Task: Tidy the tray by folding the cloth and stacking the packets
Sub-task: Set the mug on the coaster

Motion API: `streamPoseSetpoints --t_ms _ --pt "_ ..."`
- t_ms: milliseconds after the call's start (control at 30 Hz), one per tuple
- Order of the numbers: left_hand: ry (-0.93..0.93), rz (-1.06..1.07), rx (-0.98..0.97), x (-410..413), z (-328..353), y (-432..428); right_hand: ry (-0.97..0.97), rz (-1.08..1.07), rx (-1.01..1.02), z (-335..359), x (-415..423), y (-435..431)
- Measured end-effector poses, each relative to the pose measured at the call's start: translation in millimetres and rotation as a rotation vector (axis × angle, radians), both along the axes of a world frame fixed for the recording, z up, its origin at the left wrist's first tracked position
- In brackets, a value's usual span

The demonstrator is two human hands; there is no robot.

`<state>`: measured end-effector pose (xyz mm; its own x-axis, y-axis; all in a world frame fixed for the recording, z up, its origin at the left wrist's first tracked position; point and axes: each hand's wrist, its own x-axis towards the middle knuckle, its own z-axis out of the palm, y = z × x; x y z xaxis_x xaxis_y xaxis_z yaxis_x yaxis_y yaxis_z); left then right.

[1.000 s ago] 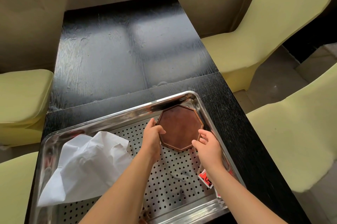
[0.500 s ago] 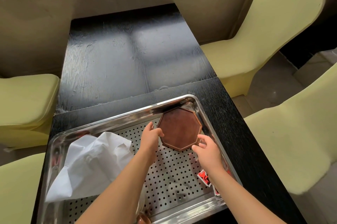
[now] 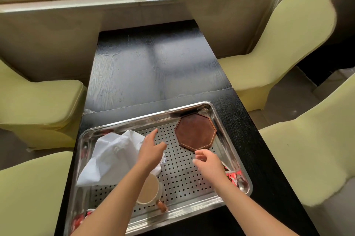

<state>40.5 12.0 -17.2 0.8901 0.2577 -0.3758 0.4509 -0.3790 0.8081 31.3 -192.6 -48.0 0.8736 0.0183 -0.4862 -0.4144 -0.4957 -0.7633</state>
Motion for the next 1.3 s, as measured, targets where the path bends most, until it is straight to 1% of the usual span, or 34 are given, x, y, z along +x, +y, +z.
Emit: streamPoseSetpoints --t_ms 200,300,367,433,500,600,667,767,933,1000,1167,1300 --pt "-0.126 0.043 0.117 -62.9 10.0 28.8 -0.022 0.224 -0.022 15.2 -45.0 31.5" --pt "-0.156 0.127 0.149 -106.2 4.4 43.2 -0.038 0.303 -0.062 18.3 -72.8 46.2" --pt "-0.121 0.185 0.157 -138.2 -6.7 49.3 -0.069 0.372 -0.142 15.6 -90.3 54.1" --pt "-0.050 0.195 0.177 -165.8 -22.2 51.4 -0.124 0.446 -0.245 8.8 -102.0 61.7" --pt "0.028 0.165 0.202 -186.1 -38.1 50.3 -0.153 0.484 -0.314 2.1 -107.1 68.6" --pt "0.112 0.116 0.219 -204.3 -58.4 46.1 -0.141 0.499 -0.364 -3.9 -108.7 76.5" --pt "0.150 0.096 0.252 -210.8 -68.4 43.2 -0.128 0.491 -0.365 -6.7 -109.2 79.3" --pt "0.177 0.064 0.323 -214.1 -78.5 41.3 -0.133 0.476 -0.315 -9.9 -111.0 80.2" --pt "0.214 -0.004 0.460 -210.9 -85.3 38.3 -0.142 0.370 -0.219 -5.3 -108.2 60.8" --pt "0.233 -0.001 0.507 -210.5 -87.0 35.0 -0.157 0.328 -0.188 0.6 -102.6 48.8" --pt "0.299 0.011 0.545 -205.6 -93.3 28.4 -0.221 0.122 -0.148 19.0 -62.8 19.9" --pt "0.325 0.010 0.553 -197.1 -95.1 26.8 -0.235 0.032 -0.184 25.5 -15.5 3.2"
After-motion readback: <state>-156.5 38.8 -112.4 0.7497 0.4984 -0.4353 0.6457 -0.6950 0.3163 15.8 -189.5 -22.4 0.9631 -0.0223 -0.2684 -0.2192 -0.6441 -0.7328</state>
